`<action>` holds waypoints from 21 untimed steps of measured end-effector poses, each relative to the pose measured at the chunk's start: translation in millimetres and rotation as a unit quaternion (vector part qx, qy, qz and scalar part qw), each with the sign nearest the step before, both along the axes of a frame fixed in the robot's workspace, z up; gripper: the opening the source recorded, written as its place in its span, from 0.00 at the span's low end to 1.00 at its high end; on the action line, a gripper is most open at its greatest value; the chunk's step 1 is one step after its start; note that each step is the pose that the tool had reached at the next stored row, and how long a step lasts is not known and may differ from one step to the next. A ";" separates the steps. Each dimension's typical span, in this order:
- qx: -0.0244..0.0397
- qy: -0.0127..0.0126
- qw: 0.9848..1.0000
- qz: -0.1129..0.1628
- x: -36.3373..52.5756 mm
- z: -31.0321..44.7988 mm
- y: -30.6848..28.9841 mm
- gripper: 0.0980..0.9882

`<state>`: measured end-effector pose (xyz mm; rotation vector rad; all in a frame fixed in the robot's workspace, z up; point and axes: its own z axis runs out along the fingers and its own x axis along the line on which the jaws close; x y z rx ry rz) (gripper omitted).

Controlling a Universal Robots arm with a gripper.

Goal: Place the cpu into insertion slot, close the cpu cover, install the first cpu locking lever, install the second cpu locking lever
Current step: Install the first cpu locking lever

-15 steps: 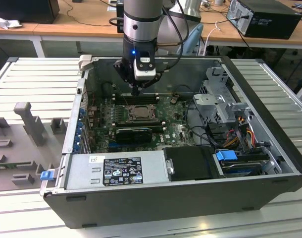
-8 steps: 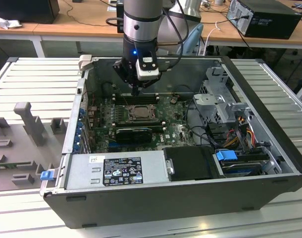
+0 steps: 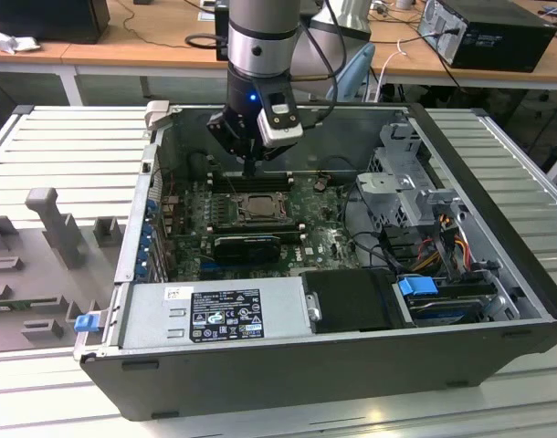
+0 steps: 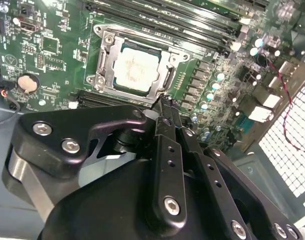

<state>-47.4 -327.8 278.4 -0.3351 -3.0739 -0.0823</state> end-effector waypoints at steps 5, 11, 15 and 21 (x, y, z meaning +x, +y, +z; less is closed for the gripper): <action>0.000 -0.014 1.000 0.011 -0.3 -0.1 0.0 0.01; 0.000 -0.022 0.999 0.030 -0.3 -0.4 0.0 0.01; 0.000 -0.024 0.999 0.039 -0.2 -0.6 0.0 0.01; 0.001 -0.025 0.998 0.063 -0.3 -0.5 0.0 0.01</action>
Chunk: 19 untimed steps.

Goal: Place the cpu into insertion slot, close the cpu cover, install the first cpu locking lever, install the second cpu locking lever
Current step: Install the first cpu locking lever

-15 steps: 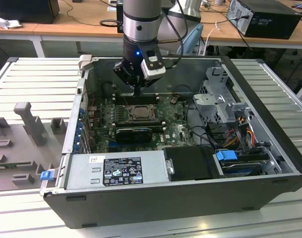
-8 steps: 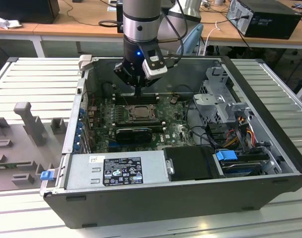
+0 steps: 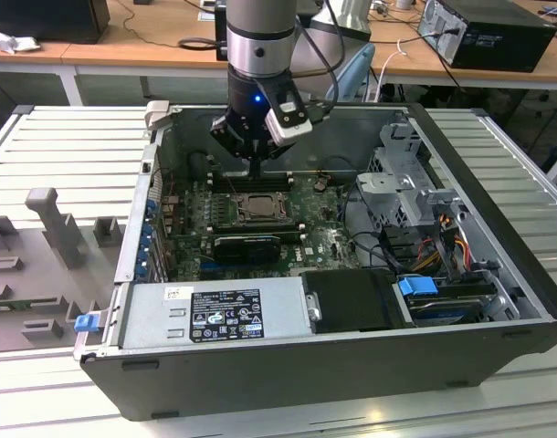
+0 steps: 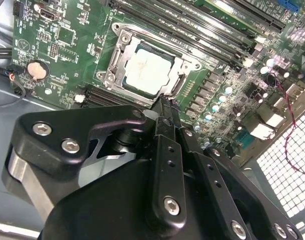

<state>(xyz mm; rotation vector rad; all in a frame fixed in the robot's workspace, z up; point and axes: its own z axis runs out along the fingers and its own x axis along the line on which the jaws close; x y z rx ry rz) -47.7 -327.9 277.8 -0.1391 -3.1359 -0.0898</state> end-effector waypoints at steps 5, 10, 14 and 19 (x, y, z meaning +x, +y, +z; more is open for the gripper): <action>0.000 -0.001 0.999 0.032 0.0 0.0 0.0 0.01; 0.000 -0.002 0.999 0.048 -1.1 -0.1 0.0 0.01; 0.000 -0.005 0.999 0.048 -7.3 -0.4 0.0 0.01; 0.003 -0.005 0.999 0.048 -14.6 -0.5 0.0 0.01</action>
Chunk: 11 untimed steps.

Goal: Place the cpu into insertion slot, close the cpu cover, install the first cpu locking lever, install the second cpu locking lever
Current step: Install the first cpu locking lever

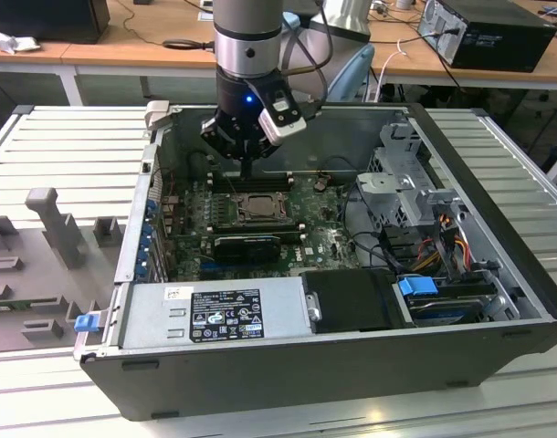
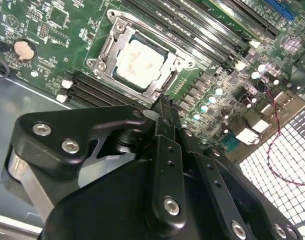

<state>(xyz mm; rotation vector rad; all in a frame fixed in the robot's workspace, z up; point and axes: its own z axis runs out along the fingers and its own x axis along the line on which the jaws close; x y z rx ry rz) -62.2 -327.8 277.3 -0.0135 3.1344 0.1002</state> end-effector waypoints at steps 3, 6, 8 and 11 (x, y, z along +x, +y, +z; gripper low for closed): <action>0.001 0.000 1.000 0.000 -2.0 0.0 0.0 0.01; 0.001 0.000 1.000 0.000 -3.2 0.0 0.0 0.01; 0.001 0.000 1.000 0.000 -4.0 -0.1 0.0 0.01; 0.002 0.000 1.000 0.000 -5.3 -0.1 0.0 0.01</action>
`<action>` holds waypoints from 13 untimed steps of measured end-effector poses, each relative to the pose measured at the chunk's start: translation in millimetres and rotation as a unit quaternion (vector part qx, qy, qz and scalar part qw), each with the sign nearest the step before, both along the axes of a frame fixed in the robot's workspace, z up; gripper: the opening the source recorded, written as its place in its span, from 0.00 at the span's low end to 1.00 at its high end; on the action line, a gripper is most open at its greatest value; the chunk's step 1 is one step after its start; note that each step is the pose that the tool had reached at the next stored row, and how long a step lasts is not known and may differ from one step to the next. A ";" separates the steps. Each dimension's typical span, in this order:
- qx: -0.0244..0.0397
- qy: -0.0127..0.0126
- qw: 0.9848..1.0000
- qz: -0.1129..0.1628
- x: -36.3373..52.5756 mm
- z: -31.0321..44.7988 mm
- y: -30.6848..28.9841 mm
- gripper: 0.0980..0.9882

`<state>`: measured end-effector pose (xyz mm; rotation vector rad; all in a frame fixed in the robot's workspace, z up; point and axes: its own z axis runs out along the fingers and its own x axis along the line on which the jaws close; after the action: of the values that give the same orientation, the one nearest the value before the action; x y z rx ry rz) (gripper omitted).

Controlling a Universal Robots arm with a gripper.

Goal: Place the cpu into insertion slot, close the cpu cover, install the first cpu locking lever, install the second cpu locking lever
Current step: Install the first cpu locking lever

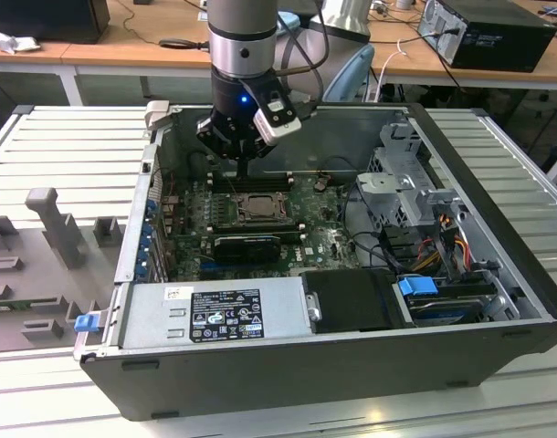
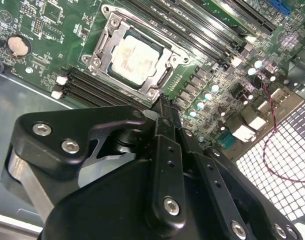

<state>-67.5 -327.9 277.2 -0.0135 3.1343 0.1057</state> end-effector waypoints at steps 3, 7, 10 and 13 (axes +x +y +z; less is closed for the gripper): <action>0.000 0.000 1.000 0.000 -1.6 0.0 0.0 0.01; 0.000 0.000 1.000 0.000 -3.3 -0.1 0.0 0.01; 0.001 0.000 1.000 0.000 -7.8 -0.2 0.0 0.01; 0.001 0.000 1.000 0.000 -13.6 -1.4 0.0 0.01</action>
<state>-81.1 -327.9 275.8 -0.0134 3.1341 0.1101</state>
